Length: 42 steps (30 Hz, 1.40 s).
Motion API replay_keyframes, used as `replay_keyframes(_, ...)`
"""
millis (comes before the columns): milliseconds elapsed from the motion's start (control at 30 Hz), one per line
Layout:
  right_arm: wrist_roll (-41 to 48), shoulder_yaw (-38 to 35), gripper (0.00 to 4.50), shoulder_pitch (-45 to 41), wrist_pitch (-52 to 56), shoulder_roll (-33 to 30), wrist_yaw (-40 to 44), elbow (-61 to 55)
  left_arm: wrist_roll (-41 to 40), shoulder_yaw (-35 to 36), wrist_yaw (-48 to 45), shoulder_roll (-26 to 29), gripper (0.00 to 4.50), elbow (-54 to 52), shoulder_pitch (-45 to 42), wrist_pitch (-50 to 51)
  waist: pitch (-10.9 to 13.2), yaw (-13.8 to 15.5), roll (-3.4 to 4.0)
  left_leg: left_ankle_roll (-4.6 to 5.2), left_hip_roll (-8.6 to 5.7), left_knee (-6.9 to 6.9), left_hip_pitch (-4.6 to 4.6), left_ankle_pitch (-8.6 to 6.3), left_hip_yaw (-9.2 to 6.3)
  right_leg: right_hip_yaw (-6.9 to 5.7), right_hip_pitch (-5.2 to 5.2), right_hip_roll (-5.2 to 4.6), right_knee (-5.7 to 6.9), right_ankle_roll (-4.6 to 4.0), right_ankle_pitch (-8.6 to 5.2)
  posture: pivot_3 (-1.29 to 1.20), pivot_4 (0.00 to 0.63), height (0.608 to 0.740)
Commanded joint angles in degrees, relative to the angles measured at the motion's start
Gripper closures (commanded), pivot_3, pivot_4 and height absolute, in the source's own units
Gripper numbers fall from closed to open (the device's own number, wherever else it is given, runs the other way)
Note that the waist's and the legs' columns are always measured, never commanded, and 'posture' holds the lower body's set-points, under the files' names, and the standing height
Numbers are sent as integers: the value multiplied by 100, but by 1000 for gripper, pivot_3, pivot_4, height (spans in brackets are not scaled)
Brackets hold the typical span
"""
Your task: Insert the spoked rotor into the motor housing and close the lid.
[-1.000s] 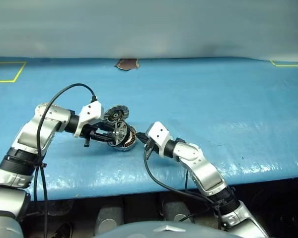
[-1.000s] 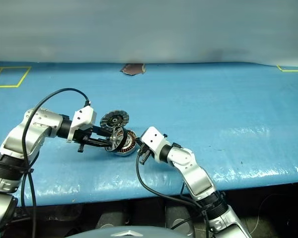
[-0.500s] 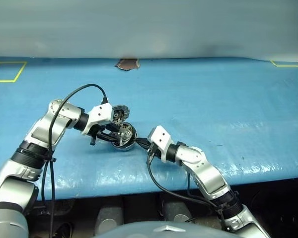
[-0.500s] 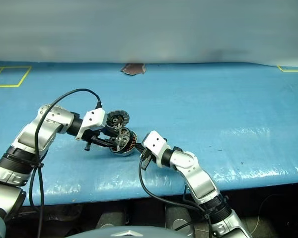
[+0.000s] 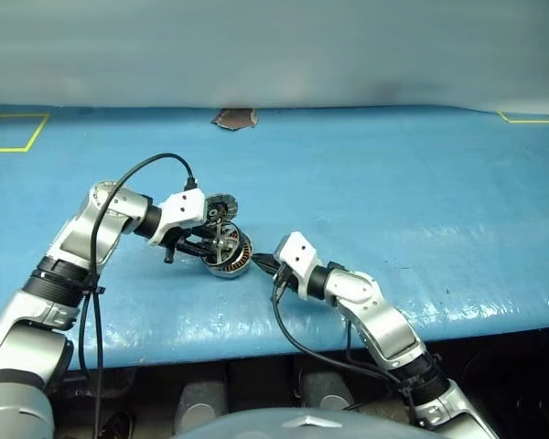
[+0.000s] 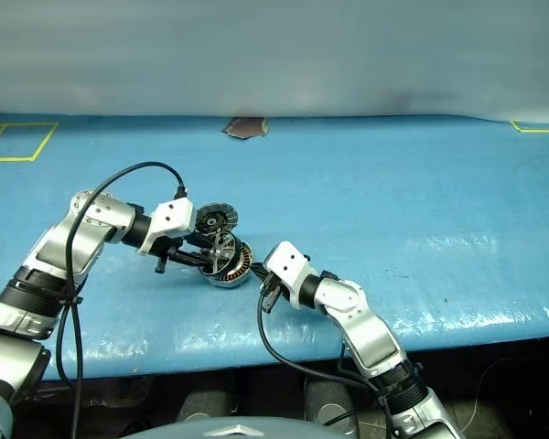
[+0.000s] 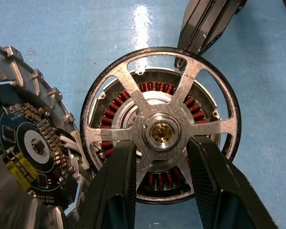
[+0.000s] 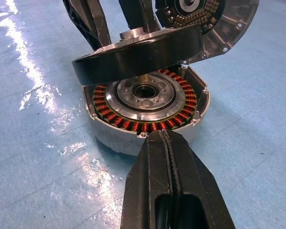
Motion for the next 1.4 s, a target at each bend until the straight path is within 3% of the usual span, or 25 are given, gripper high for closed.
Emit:
replay_keyframes(33,5,-99,4500,-14,-141,34,-79,-280,88,50,36,-36,3118,65,-185,-126,0,0,0,0,0,0,0,0,0,0,0,0,0,0,0,0,150,740)
replay_keyframes(267,-35,-130,4500,-23,-150,54,-196,-280,98,43,-42,-110,3118,225,-265,-206,0,-2,0,0,0,0,1,0,0,0,0,0,1,1,0,0,150,740)
replay_keyframes(567,-74,-133,4500,-37,-139,82,-302,-256,120,104,-79,-88,222,217,-282,-166,0,-1,0,0,0,1,0,0,0,0,1,0,1,1,0,0,150,740)
replay_keyframes(933,-49,-149,4500,-63,-145,101,-283,-259,-458,593,147,-180,222,-77,-93,133,0,-3,0,0,0,4,1,0,-2,0,1,1,4,1,1,0,150,740)
replay_keyframes(1400,-122,-255,4500,-237,-167,169,-419,-153,-1501,1369,395,57,222,-1536,913,999,0,-2,0,0,1,4,2,0,-2,0,2,0,4,0,0,0,150,740)
